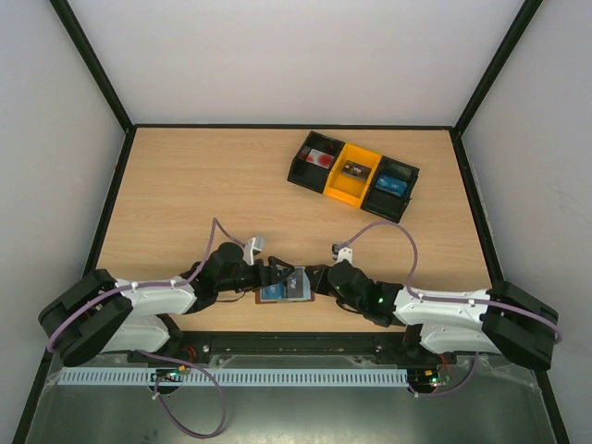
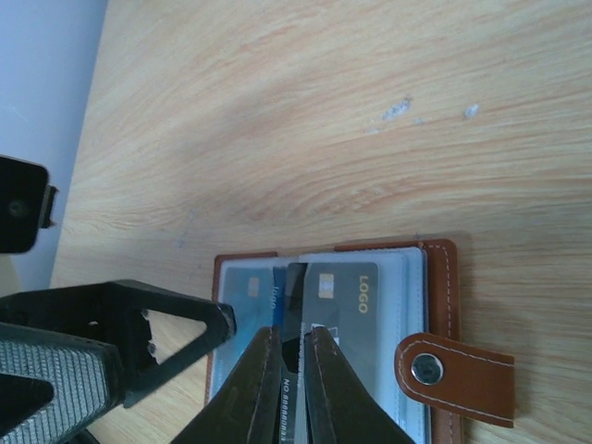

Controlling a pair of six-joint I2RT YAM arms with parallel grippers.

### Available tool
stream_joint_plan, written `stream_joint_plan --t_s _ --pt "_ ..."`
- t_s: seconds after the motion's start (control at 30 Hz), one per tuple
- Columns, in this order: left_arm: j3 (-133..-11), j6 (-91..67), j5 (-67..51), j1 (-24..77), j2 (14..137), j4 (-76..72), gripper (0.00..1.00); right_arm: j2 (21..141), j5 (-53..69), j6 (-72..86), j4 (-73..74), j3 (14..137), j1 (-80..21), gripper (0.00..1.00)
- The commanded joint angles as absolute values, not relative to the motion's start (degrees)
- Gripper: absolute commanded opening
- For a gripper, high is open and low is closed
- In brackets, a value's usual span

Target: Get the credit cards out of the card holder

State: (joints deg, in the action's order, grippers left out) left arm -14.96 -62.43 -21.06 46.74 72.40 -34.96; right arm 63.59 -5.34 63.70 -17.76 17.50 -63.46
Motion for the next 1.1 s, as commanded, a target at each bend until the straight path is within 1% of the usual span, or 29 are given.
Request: stream_joint_plan --t_s 0.0,0.13,0.3,0.47,0.7,0.87,0.97,1.07 --pt "-15.41 -59.57 -17.92 46.84 71.79 -32.24 0.84 66.88 -3.19 63.98 -20.52 18.23 -63.89 0.09" --pt "-15.41 -58.49 -16.70 46.55 71.91 -30.76 0.75 70.67 -1.03 63.66 -21.29 19.78 -63.90 0.10" --pt "-15.50 -57.55 -16.47 46.41 73.28 -30.43 0.71 74.17 -0.01 64.30 -23.31 20.06 -63.90 0.13" --pt "-15.59 -57.52 -17.19 46.39 76.18 -31.89 0.64 76.03 -0.14 64.65 -23.90 19.97 -63.90 0.15" --pt "-15.49 -57.58 -18.00 46.40 79.10 -33.93 0.60 79.98 1.68 65.81 -26.16 19.45 -63.90 0.15" --pt "-15.54 -57.27 -17.76 46.41 80.54 -34.29 0.52 81.81 2.61 67.30 -29.51 17.50 -63.90 0.15" --pt "-15.47 -57.34 -17.68 46.41 81.26 -34.94 0.45 82.31 2.72 67.56 -30.20 16.99 -63.85 0.15" --pt "-15.54 -58.10 -18.16 46.41 81.96 -35.75 0.43 82.51 2.89 67.84 -30.83 16.59 -63.90 0.15"
